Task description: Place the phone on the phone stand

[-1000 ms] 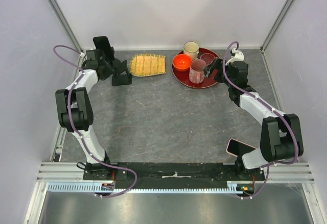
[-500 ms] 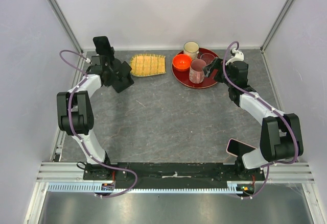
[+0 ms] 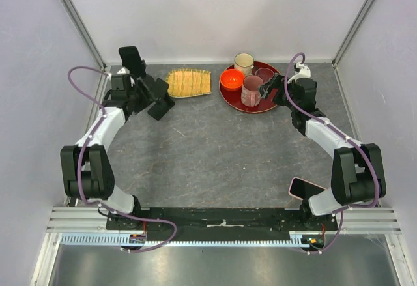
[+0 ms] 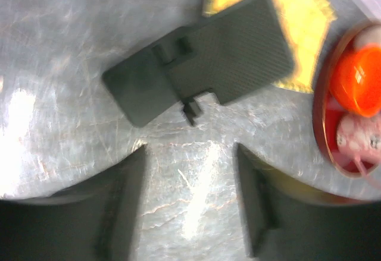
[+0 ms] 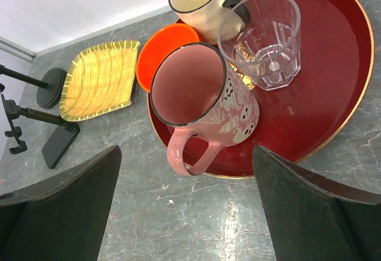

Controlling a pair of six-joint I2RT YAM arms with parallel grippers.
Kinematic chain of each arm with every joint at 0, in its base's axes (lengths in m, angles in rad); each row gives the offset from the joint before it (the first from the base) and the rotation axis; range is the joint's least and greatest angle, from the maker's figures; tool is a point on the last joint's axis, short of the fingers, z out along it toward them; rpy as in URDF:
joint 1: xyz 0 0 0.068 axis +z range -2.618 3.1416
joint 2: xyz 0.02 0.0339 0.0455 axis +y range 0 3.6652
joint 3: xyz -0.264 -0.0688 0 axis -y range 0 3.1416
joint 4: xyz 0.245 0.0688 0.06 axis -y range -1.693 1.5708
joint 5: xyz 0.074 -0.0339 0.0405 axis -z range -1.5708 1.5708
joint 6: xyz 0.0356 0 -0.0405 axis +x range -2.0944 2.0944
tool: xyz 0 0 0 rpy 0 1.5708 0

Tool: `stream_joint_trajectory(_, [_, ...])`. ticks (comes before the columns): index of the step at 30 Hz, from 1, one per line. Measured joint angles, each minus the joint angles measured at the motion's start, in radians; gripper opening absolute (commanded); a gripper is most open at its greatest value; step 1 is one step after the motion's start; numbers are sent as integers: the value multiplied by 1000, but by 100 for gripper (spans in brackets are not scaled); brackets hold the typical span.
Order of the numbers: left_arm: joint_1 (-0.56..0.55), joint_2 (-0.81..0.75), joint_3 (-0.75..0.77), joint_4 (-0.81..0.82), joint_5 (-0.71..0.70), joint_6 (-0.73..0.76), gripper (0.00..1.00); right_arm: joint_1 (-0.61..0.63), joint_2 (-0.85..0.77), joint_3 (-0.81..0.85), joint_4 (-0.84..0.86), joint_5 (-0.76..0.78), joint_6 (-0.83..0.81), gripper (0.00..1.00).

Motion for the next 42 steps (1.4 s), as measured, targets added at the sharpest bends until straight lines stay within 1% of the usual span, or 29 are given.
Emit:
stream_joint_trajectory(1, [1, -24, 0, 5, 4, 21, 92, 0, 1, 0, 0, -2, 1, 98])
stream_joint_trajectory(2, [1, -49, 0, 19, 35, 55, 94, 0, 1, 0, 0, -2, 1, 98])
stream_joint_trajectory(4, [-4, -84, 15, 42, 100, 151, 95, 0, 1, 0, 1, -5, 1, 98])
stream_joint_trajectory(6, [-16, -77, 72, 21, 148, 253, 95, 0, 1, 0, 1, -5, 1, 98])
stream_joint_trajectory(9, [-34, -2, 227, -16, 234, 418, 96, 0, 1, 0, 5, -9, 4, 98])
stream_joint_trajectory(11, [-41, 44, 294, -34, 270, 513, 96, 0, 2, 0, 13, -14, 5, 98])
stream_joint_trajectory(16, [-41, 152, 399, -113, 320, 695, 96, 0, 3, 0, 25, -28, 5, 98])
stream_joint_trajectory(19, [-40, 217, 442, -143, 340, 765, 95, 0, 3, 0, 33, -31, 5, 98])
stream_joint_trajectory(23, [-41, 272, 462, -177, 354, 824, 91, 0, 5, 0, 42, -36, 5, 98])
stream_joint_trajectory(26, [-42, 293, 463, -192, 332, 844, 91, 0, 8, 0, 46, -41, 5, 98])
stream_joint_trajectory(42, [-50, 355, 488, -202, 222, 862, 92, 0, 14, 0, 53, -48, 5, 98])
